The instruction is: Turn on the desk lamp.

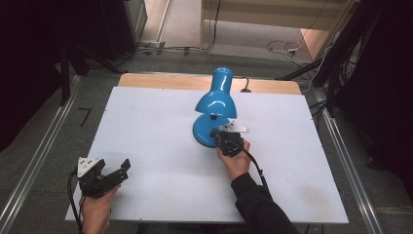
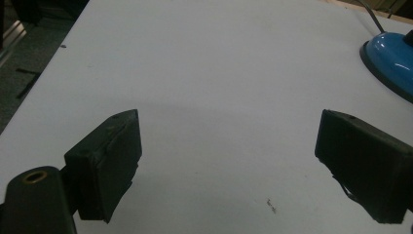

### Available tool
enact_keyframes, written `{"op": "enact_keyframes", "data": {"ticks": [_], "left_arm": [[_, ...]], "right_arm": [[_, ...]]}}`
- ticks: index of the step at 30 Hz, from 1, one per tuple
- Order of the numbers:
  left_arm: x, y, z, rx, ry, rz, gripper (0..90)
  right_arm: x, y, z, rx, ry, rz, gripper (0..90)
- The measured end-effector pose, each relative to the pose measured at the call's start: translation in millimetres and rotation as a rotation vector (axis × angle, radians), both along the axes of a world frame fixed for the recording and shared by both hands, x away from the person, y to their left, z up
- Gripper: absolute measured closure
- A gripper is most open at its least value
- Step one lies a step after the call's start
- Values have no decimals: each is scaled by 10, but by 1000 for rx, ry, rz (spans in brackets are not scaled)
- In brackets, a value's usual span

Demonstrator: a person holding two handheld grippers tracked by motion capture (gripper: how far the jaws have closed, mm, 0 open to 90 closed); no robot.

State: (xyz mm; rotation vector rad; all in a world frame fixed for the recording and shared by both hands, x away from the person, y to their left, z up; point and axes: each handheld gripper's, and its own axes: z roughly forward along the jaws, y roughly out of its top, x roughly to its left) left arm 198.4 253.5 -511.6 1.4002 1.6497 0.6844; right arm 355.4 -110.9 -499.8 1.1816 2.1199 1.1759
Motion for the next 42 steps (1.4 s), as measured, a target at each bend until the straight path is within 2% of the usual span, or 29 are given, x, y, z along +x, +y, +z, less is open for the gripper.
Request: {"op": "enact_keyframes", "data": {"ticks": [12,31,42], "left_arm": [[-1,2,0,-1,-1,0,104],[0,-1,0,-1,-2,-2,105],[-2,-4,2,-1,-2,-2,105]], "right_arm": [[23,39,-23,-13,2,0,875],[24,32,-30,-3,11,-1,877],[2,45,-36,-19,1,-6,877]]}}
